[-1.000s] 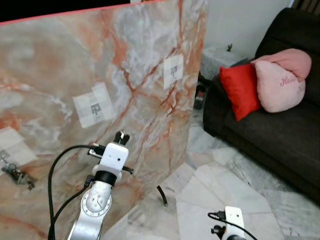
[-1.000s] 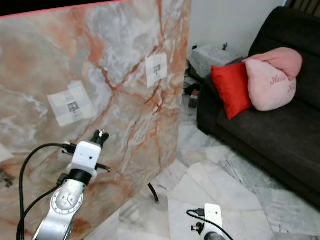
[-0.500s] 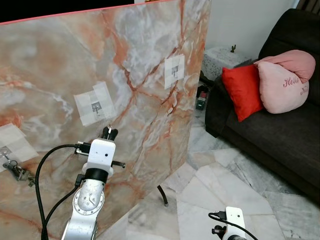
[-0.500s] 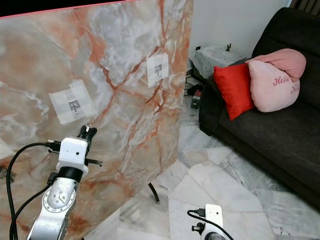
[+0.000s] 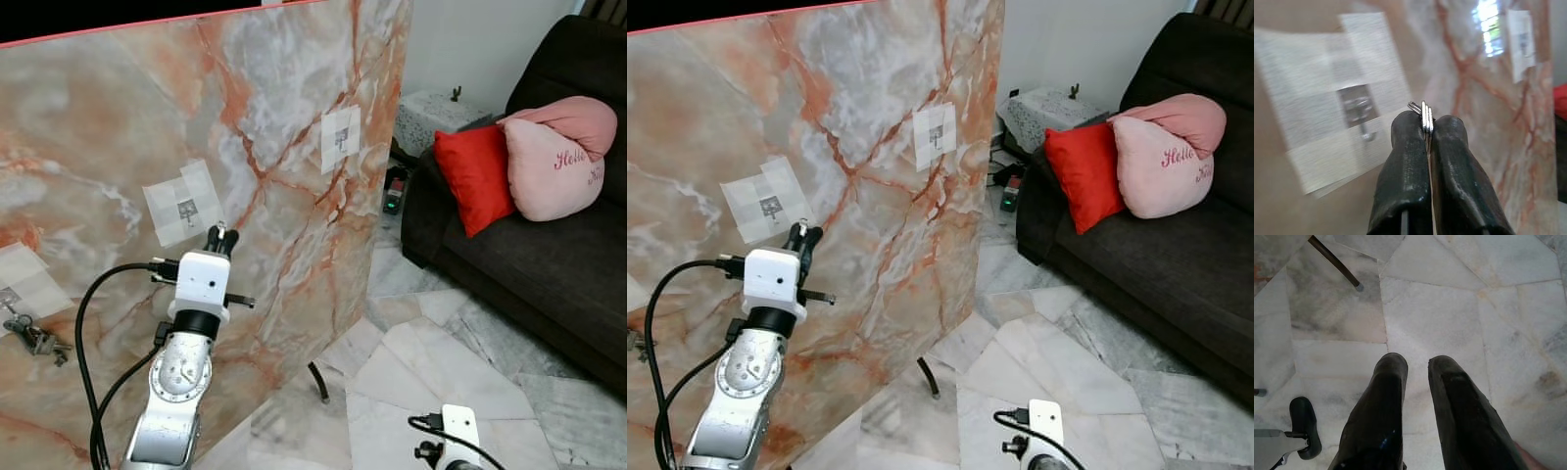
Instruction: Hang keys on a hook
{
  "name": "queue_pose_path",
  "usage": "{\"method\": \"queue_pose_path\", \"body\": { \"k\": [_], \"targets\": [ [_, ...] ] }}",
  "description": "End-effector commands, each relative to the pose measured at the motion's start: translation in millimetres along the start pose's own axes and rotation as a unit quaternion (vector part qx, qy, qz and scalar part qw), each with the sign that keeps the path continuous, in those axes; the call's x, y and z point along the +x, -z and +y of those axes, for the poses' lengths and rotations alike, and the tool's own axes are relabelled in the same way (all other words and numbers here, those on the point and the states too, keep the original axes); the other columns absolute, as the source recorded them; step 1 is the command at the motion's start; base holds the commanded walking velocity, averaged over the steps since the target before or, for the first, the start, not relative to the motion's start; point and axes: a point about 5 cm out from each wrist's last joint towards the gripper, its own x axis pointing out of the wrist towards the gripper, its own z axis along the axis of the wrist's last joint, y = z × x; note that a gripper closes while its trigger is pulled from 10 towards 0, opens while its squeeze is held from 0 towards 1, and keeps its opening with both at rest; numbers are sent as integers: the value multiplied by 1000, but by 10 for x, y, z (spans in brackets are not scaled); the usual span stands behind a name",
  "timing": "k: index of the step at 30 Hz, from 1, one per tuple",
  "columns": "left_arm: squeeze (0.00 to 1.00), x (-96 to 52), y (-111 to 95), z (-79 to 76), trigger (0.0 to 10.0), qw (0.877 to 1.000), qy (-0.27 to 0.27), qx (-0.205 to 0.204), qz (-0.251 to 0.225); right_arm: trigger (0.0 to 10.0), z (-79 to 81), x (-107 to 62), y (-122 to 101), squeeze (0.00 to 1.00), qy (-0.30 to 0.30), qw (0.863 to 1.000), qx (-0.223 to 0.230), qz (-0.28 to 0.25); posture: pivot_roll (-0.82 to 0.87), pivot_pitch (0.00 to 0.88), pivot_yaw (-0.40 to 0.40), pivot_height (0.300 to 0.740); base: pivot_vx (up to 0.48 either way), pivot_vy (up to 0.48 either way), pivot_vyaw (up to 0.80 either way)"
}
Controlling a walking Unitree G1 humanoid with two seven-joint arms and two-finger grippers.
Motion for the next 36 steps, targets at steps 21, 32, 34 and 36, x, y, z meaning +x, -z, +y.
{"method": "queue_pose_path", "body": {
  "k": [21, 32, 34, 36],
  "targets": [
    [0, 70, -20, 85, 10000, 996, -52, -69, 17, 10000, -36, -4, 8, 0, 8, 1000, -3, 1, 7, 0, -82, 740, 0, 0, 0],
    [0, 58, 7, 108, 10000, 994, -67, -84, 28, 10000, -39, -5, 17, 0, 9, 1000, -1, 3, 8, 0, -85, 740, 0, 0, 0],
    [0, 54, 18, 107, 10000, 993, -71, -94, 33, 10000, -39, -5, 17, 0, 9, 1000, 0, 3, 7, 0, -85, 740, 0, 0, 0],
    [0, 53, 23, 105, 10000, 992, -72, -99, 35, 10000, -39, -5, 16, 0, 9, 1000, 0, 3, 7, 0, -85, 740, 0, 0, 0]
  ]
}}
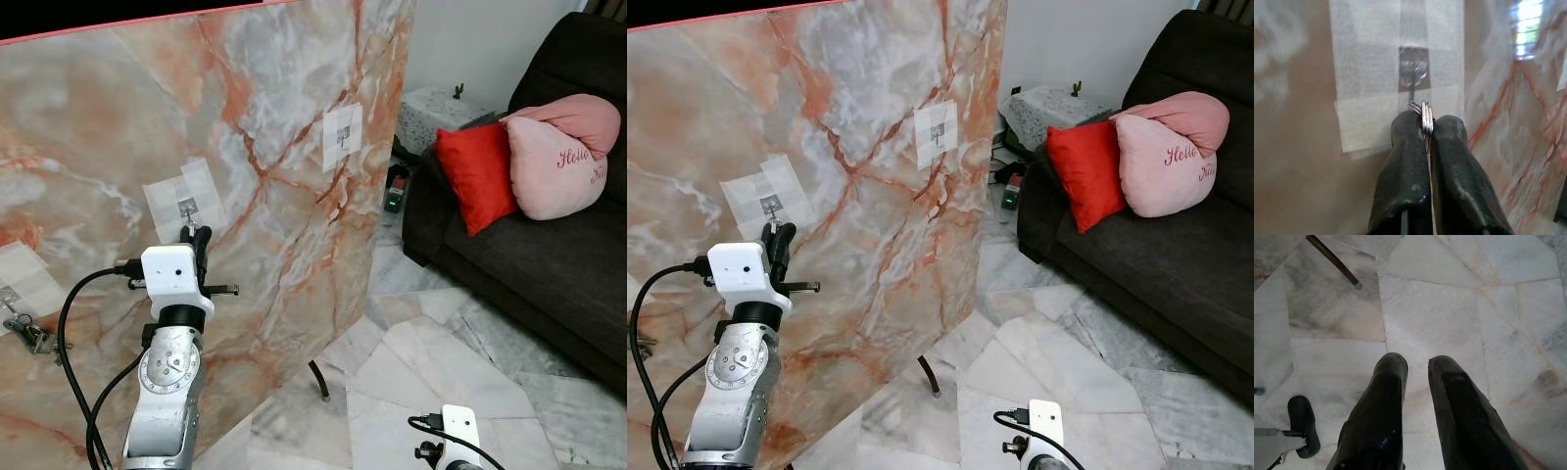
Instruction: Hang keys on a hook
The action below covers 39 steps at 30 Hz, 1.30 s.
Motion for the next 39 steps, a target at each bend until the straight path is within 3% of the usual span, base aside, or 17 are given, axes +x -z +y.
{"method": "queue_pose_path", "body": {
  "k": [1, 14, 15, 16, 18, 27, 30, 32, 33, 39],
  "targets": [
    [0, 14, -40, 1, 10000, 1000, -3, -8, -4, 10000, -36, -5, 15, 0, 6, 1000, 0, 2, 7, 0, -85, 740, 0, 0, 0],
    [0, 18, 14, -52, 10000, 999, 18, -31, 20, 10000, -36, -4, 9, 0, 6, 1000, 1, 2, 4, 0, -88, 740, 0, 0, 0],
    [376, 21, 15, -48, 10000, 999, 18, -33, 21, 10000, -36, -4, 9, 0, 6, 1000, 0, 2, 4, 0, -88, 740, 0, 0, 0],
    [1000, 23, 19, -49, 10000, 999, 20, -39, 23, 10000, -37, -4, 9, 0, 6, 1000, 0, 2, 4, 0, -88, 740, 0, 0, 0],
    [1000, 22, 28, -58, 10000, 997, 28, -59, 29, 10000, -37, -4, 8, 0, 6, 1000, 0, 2, 4, 0, -87, 740, 0, 0, 0],
    [1000, 16, 24, -61, 10000, 997, 30, -58, 28, 10000, -38, -4, 8, 0, 6, 1000, 0, 2, 4, 0, -87, 740, 0, 0, 0],
    [1000, -132, 154, 0, 10000, 996, 65, 6, 57, 10000, -39, -5, 10, 0, 6, 1000, 0, 2, 8, 0, -88, 740, 0, 0, 0],
    [996, -154, 178, 10, 10000, 995, 73, 14, 62, 10000, -38, -5, 10, 0, 6, 1000, 0, 2, 8, 0, -88, 740, 0, 0, 0],
    [0, -178, 200, 28, 10000, 994, 81, 25, 66, 10000, -38, -5, 10, 0, 6, 1000, 0, 2, 8, 0, -88, 740, 0, 0, 0],
    [0, -380, 368, 208, 10000, 985, 113, 61, 113, 10000, -38, -5, 11, 0, 6, 1000, 1, 2, 12, 0, -88, 740, 0, 0, 0]
  ]
}}
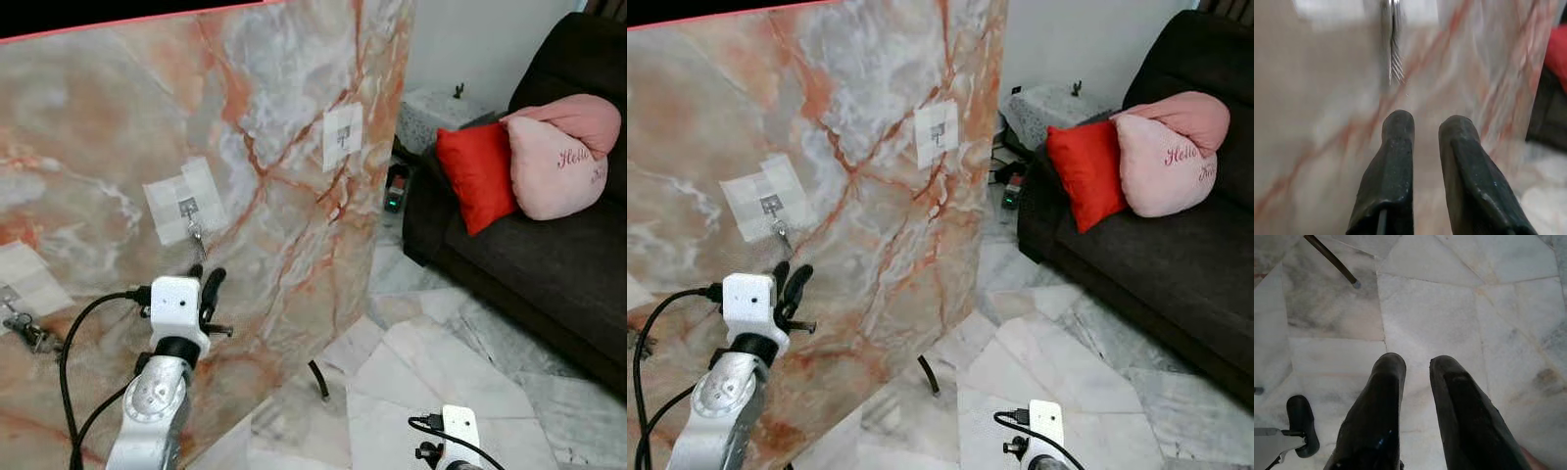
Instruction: Hang keys on a hook
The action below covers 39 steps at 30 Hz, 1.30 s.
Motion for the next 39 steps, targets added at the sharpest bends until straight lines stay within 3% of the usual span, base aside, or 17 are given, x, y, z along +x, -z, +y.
{"method": "queue_pose_path", "body": {
  "k": [1, 4, 9, 11, 12, 14, 15, 18, 20, 25, 27, 33, 39],
  "targets": [
    [0, -48, 52, 9, 10000, 1000, 12, 10, 13, 10000, -35, -3, 1, 0, 6, 1000, 1, 1, 14, 0, -87, 740, 0, 0, 0],
    [0, -142, 205, 42, 10000, 998, 25, 26, 48, 10000, -35, -3, 1, 0, 6, 1000, 1, 1, 14, 0, -87, 740, 0, 0, 0],
    [0, -372, 685, 98, 10000, 984, 69, 56, 156, 10000, -24, -2, -1, 0, 5, 1000, 1, 1, 18, 0, -84, 740, 0, 0, 0],
    [0, -438, 873, 89, 10000, 971, 89, 61, 211, 10000, -23, -1, -3, 0, 6, 1000, -2, 2, 19, 0, -84, 740, 0, 0, 0],
    [0, -526, 1105, 89, 10000, 957, 105, 72, 262, 10000, -16, 0, -3, 0, 6, 1000, -4, 3, 26, 0, -75, 740, 0, 0, 0],
    [0, -611, 1313, 105, 10000, 939, 109, 90, 315, 10000, -10, 1, -2, 0, 7, 1000, -4, 3, 18, 0, -69, 740, 0, 0, 0],
    [0, -650, 1420, 93, 10000, 933, 108, 76, 336, 10000, -5, 1, 2, 0, 8, 1000, -1, 3, 20, 0, -64, 740, 0, 0, 0],
    [0, -670, 1515, 72, 10000, 927, 103, 61, 357, 10000, 3, 2, 1, 0, 8, 1000, 1, 3, 24, 0, -63, 740, 0, 0, 0],
    [0, -700, 1656, 23, 10000, 913, 97, 56, 391, 10000, 16, 3, 3, 0, 9, 1000, 1, 4, 16, 0, -55, 740, 0, 0, 0],
    [0, -696, 1755, -7, 10000, 904, 66, 40, 420, 10000, 29, 4, 9, 0, 12, 1000, 6, 4, 6, 0, -47, 740, 0, 0, 0],
    [0, -744, 1841, -24, 10000, 892, 38, 33, 450, 10000, 31, 5, 8, 0, 15, 1000, 8, 4, 1, 0, -47, 740, 0, 0, 0],
    [0, -800, 1893, -43, 10000, 883, 16, 25, 468, 10000, 29, 4, 2, 0, 15, 1000, 9, -2, -6, 0, -46, 740, 0, 0, 0],
    [0, -881, 1940, -64, 10000, 877, 3, 19, 481, 10000, 10, 3, -8, 0, 20, 1000, -15, -4, 0, 0, -54, 740, 0, 0, 739]
  ]
}}
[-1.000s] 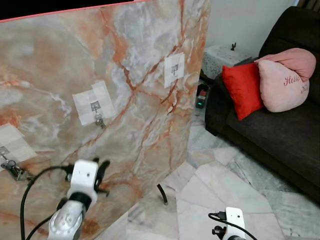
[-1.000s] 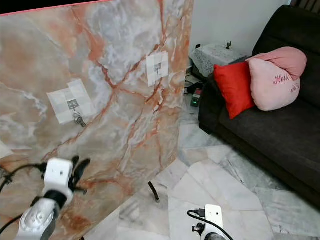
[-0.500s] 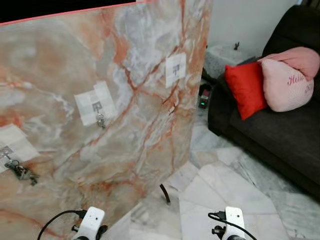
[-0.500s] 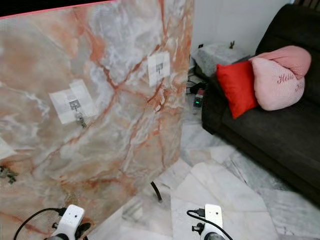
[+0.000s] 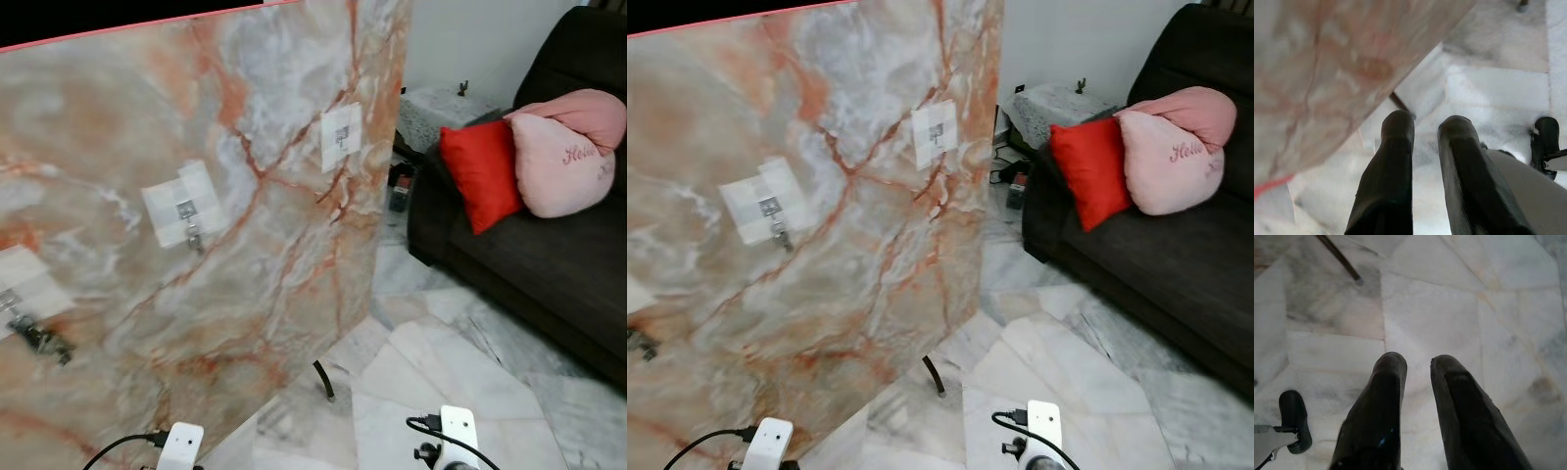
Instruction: Hang keys on a hook
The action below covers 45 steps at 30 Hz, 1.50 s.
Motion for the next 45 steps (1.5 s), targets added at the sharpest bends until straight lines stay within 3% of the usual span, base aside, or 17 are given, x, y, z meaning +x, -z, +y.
{"method": "queue_pose_path", "body": {
  "k": [1, 45],
  "targets": [
    [0, -21, 115, 12, 10000, 1000, -8, -9, 20, 10000, 13, 3, -25, 0, -1, 1000, -5, -4, 0, 0, -54, 740, 0, 0, 800],
    [0, -25, 189, -63, 10000, 999, -8, -17, 40, 10000, 16, 2, -14, 0, -3, 1000, -4, -1, -13, 0, -56, 740, 0, 0, 800]
  ]
}}
